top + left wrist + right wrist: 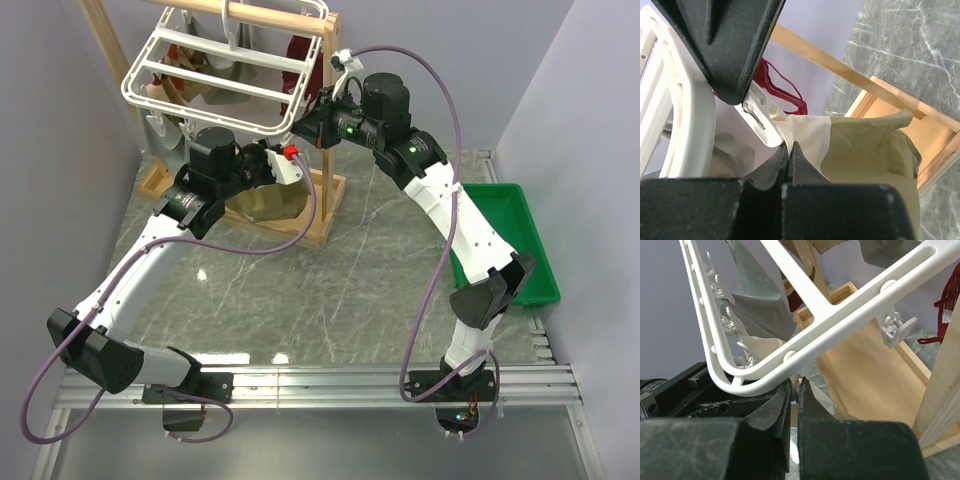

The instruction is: Clip the underwear to the hanger

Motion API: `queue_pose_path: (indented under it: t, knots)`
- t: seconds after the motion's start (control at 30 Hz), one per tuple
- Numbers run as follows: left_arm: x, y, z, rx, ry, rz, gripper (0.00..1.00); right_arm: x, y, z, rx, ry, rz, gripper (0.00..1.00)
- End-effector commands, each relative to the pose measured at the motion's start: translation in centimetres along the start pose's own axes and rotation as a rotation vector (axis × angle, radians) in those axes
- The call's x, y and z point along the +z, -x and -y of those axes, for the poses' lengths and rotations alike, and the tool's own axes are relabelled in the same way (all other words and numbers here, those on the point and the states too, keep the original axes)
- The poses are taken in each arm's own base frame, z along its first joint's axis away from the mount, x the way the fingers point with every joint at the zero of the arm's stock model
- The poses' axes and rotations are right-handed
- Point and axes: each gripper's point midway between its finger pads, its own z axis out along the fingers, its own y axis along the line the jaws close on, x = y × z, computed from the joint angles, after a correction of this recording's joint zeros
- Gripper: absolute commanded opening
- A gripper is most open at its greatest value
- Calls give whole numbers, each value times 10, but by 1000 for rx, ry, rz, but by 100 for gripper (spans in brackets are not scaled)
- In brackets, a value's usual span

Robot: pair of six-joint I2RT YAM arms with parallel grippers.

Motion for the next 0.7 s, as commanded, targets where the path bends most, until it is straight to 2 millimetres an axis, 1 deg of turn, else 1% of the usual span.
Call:
queue_pose_path:
  t: [0.0,0.33,0.67]
  knots:
    - [-5,17,-19,5,63,43,0,-2,8,-11,3,23,14,0]
    - [-5,14,-22,-10,72,34,0,-1,8,-14,3,41,13,0]
    - [-3,9,-24,-6,89,14,0,-1,10,-7,-10,7,14,0]
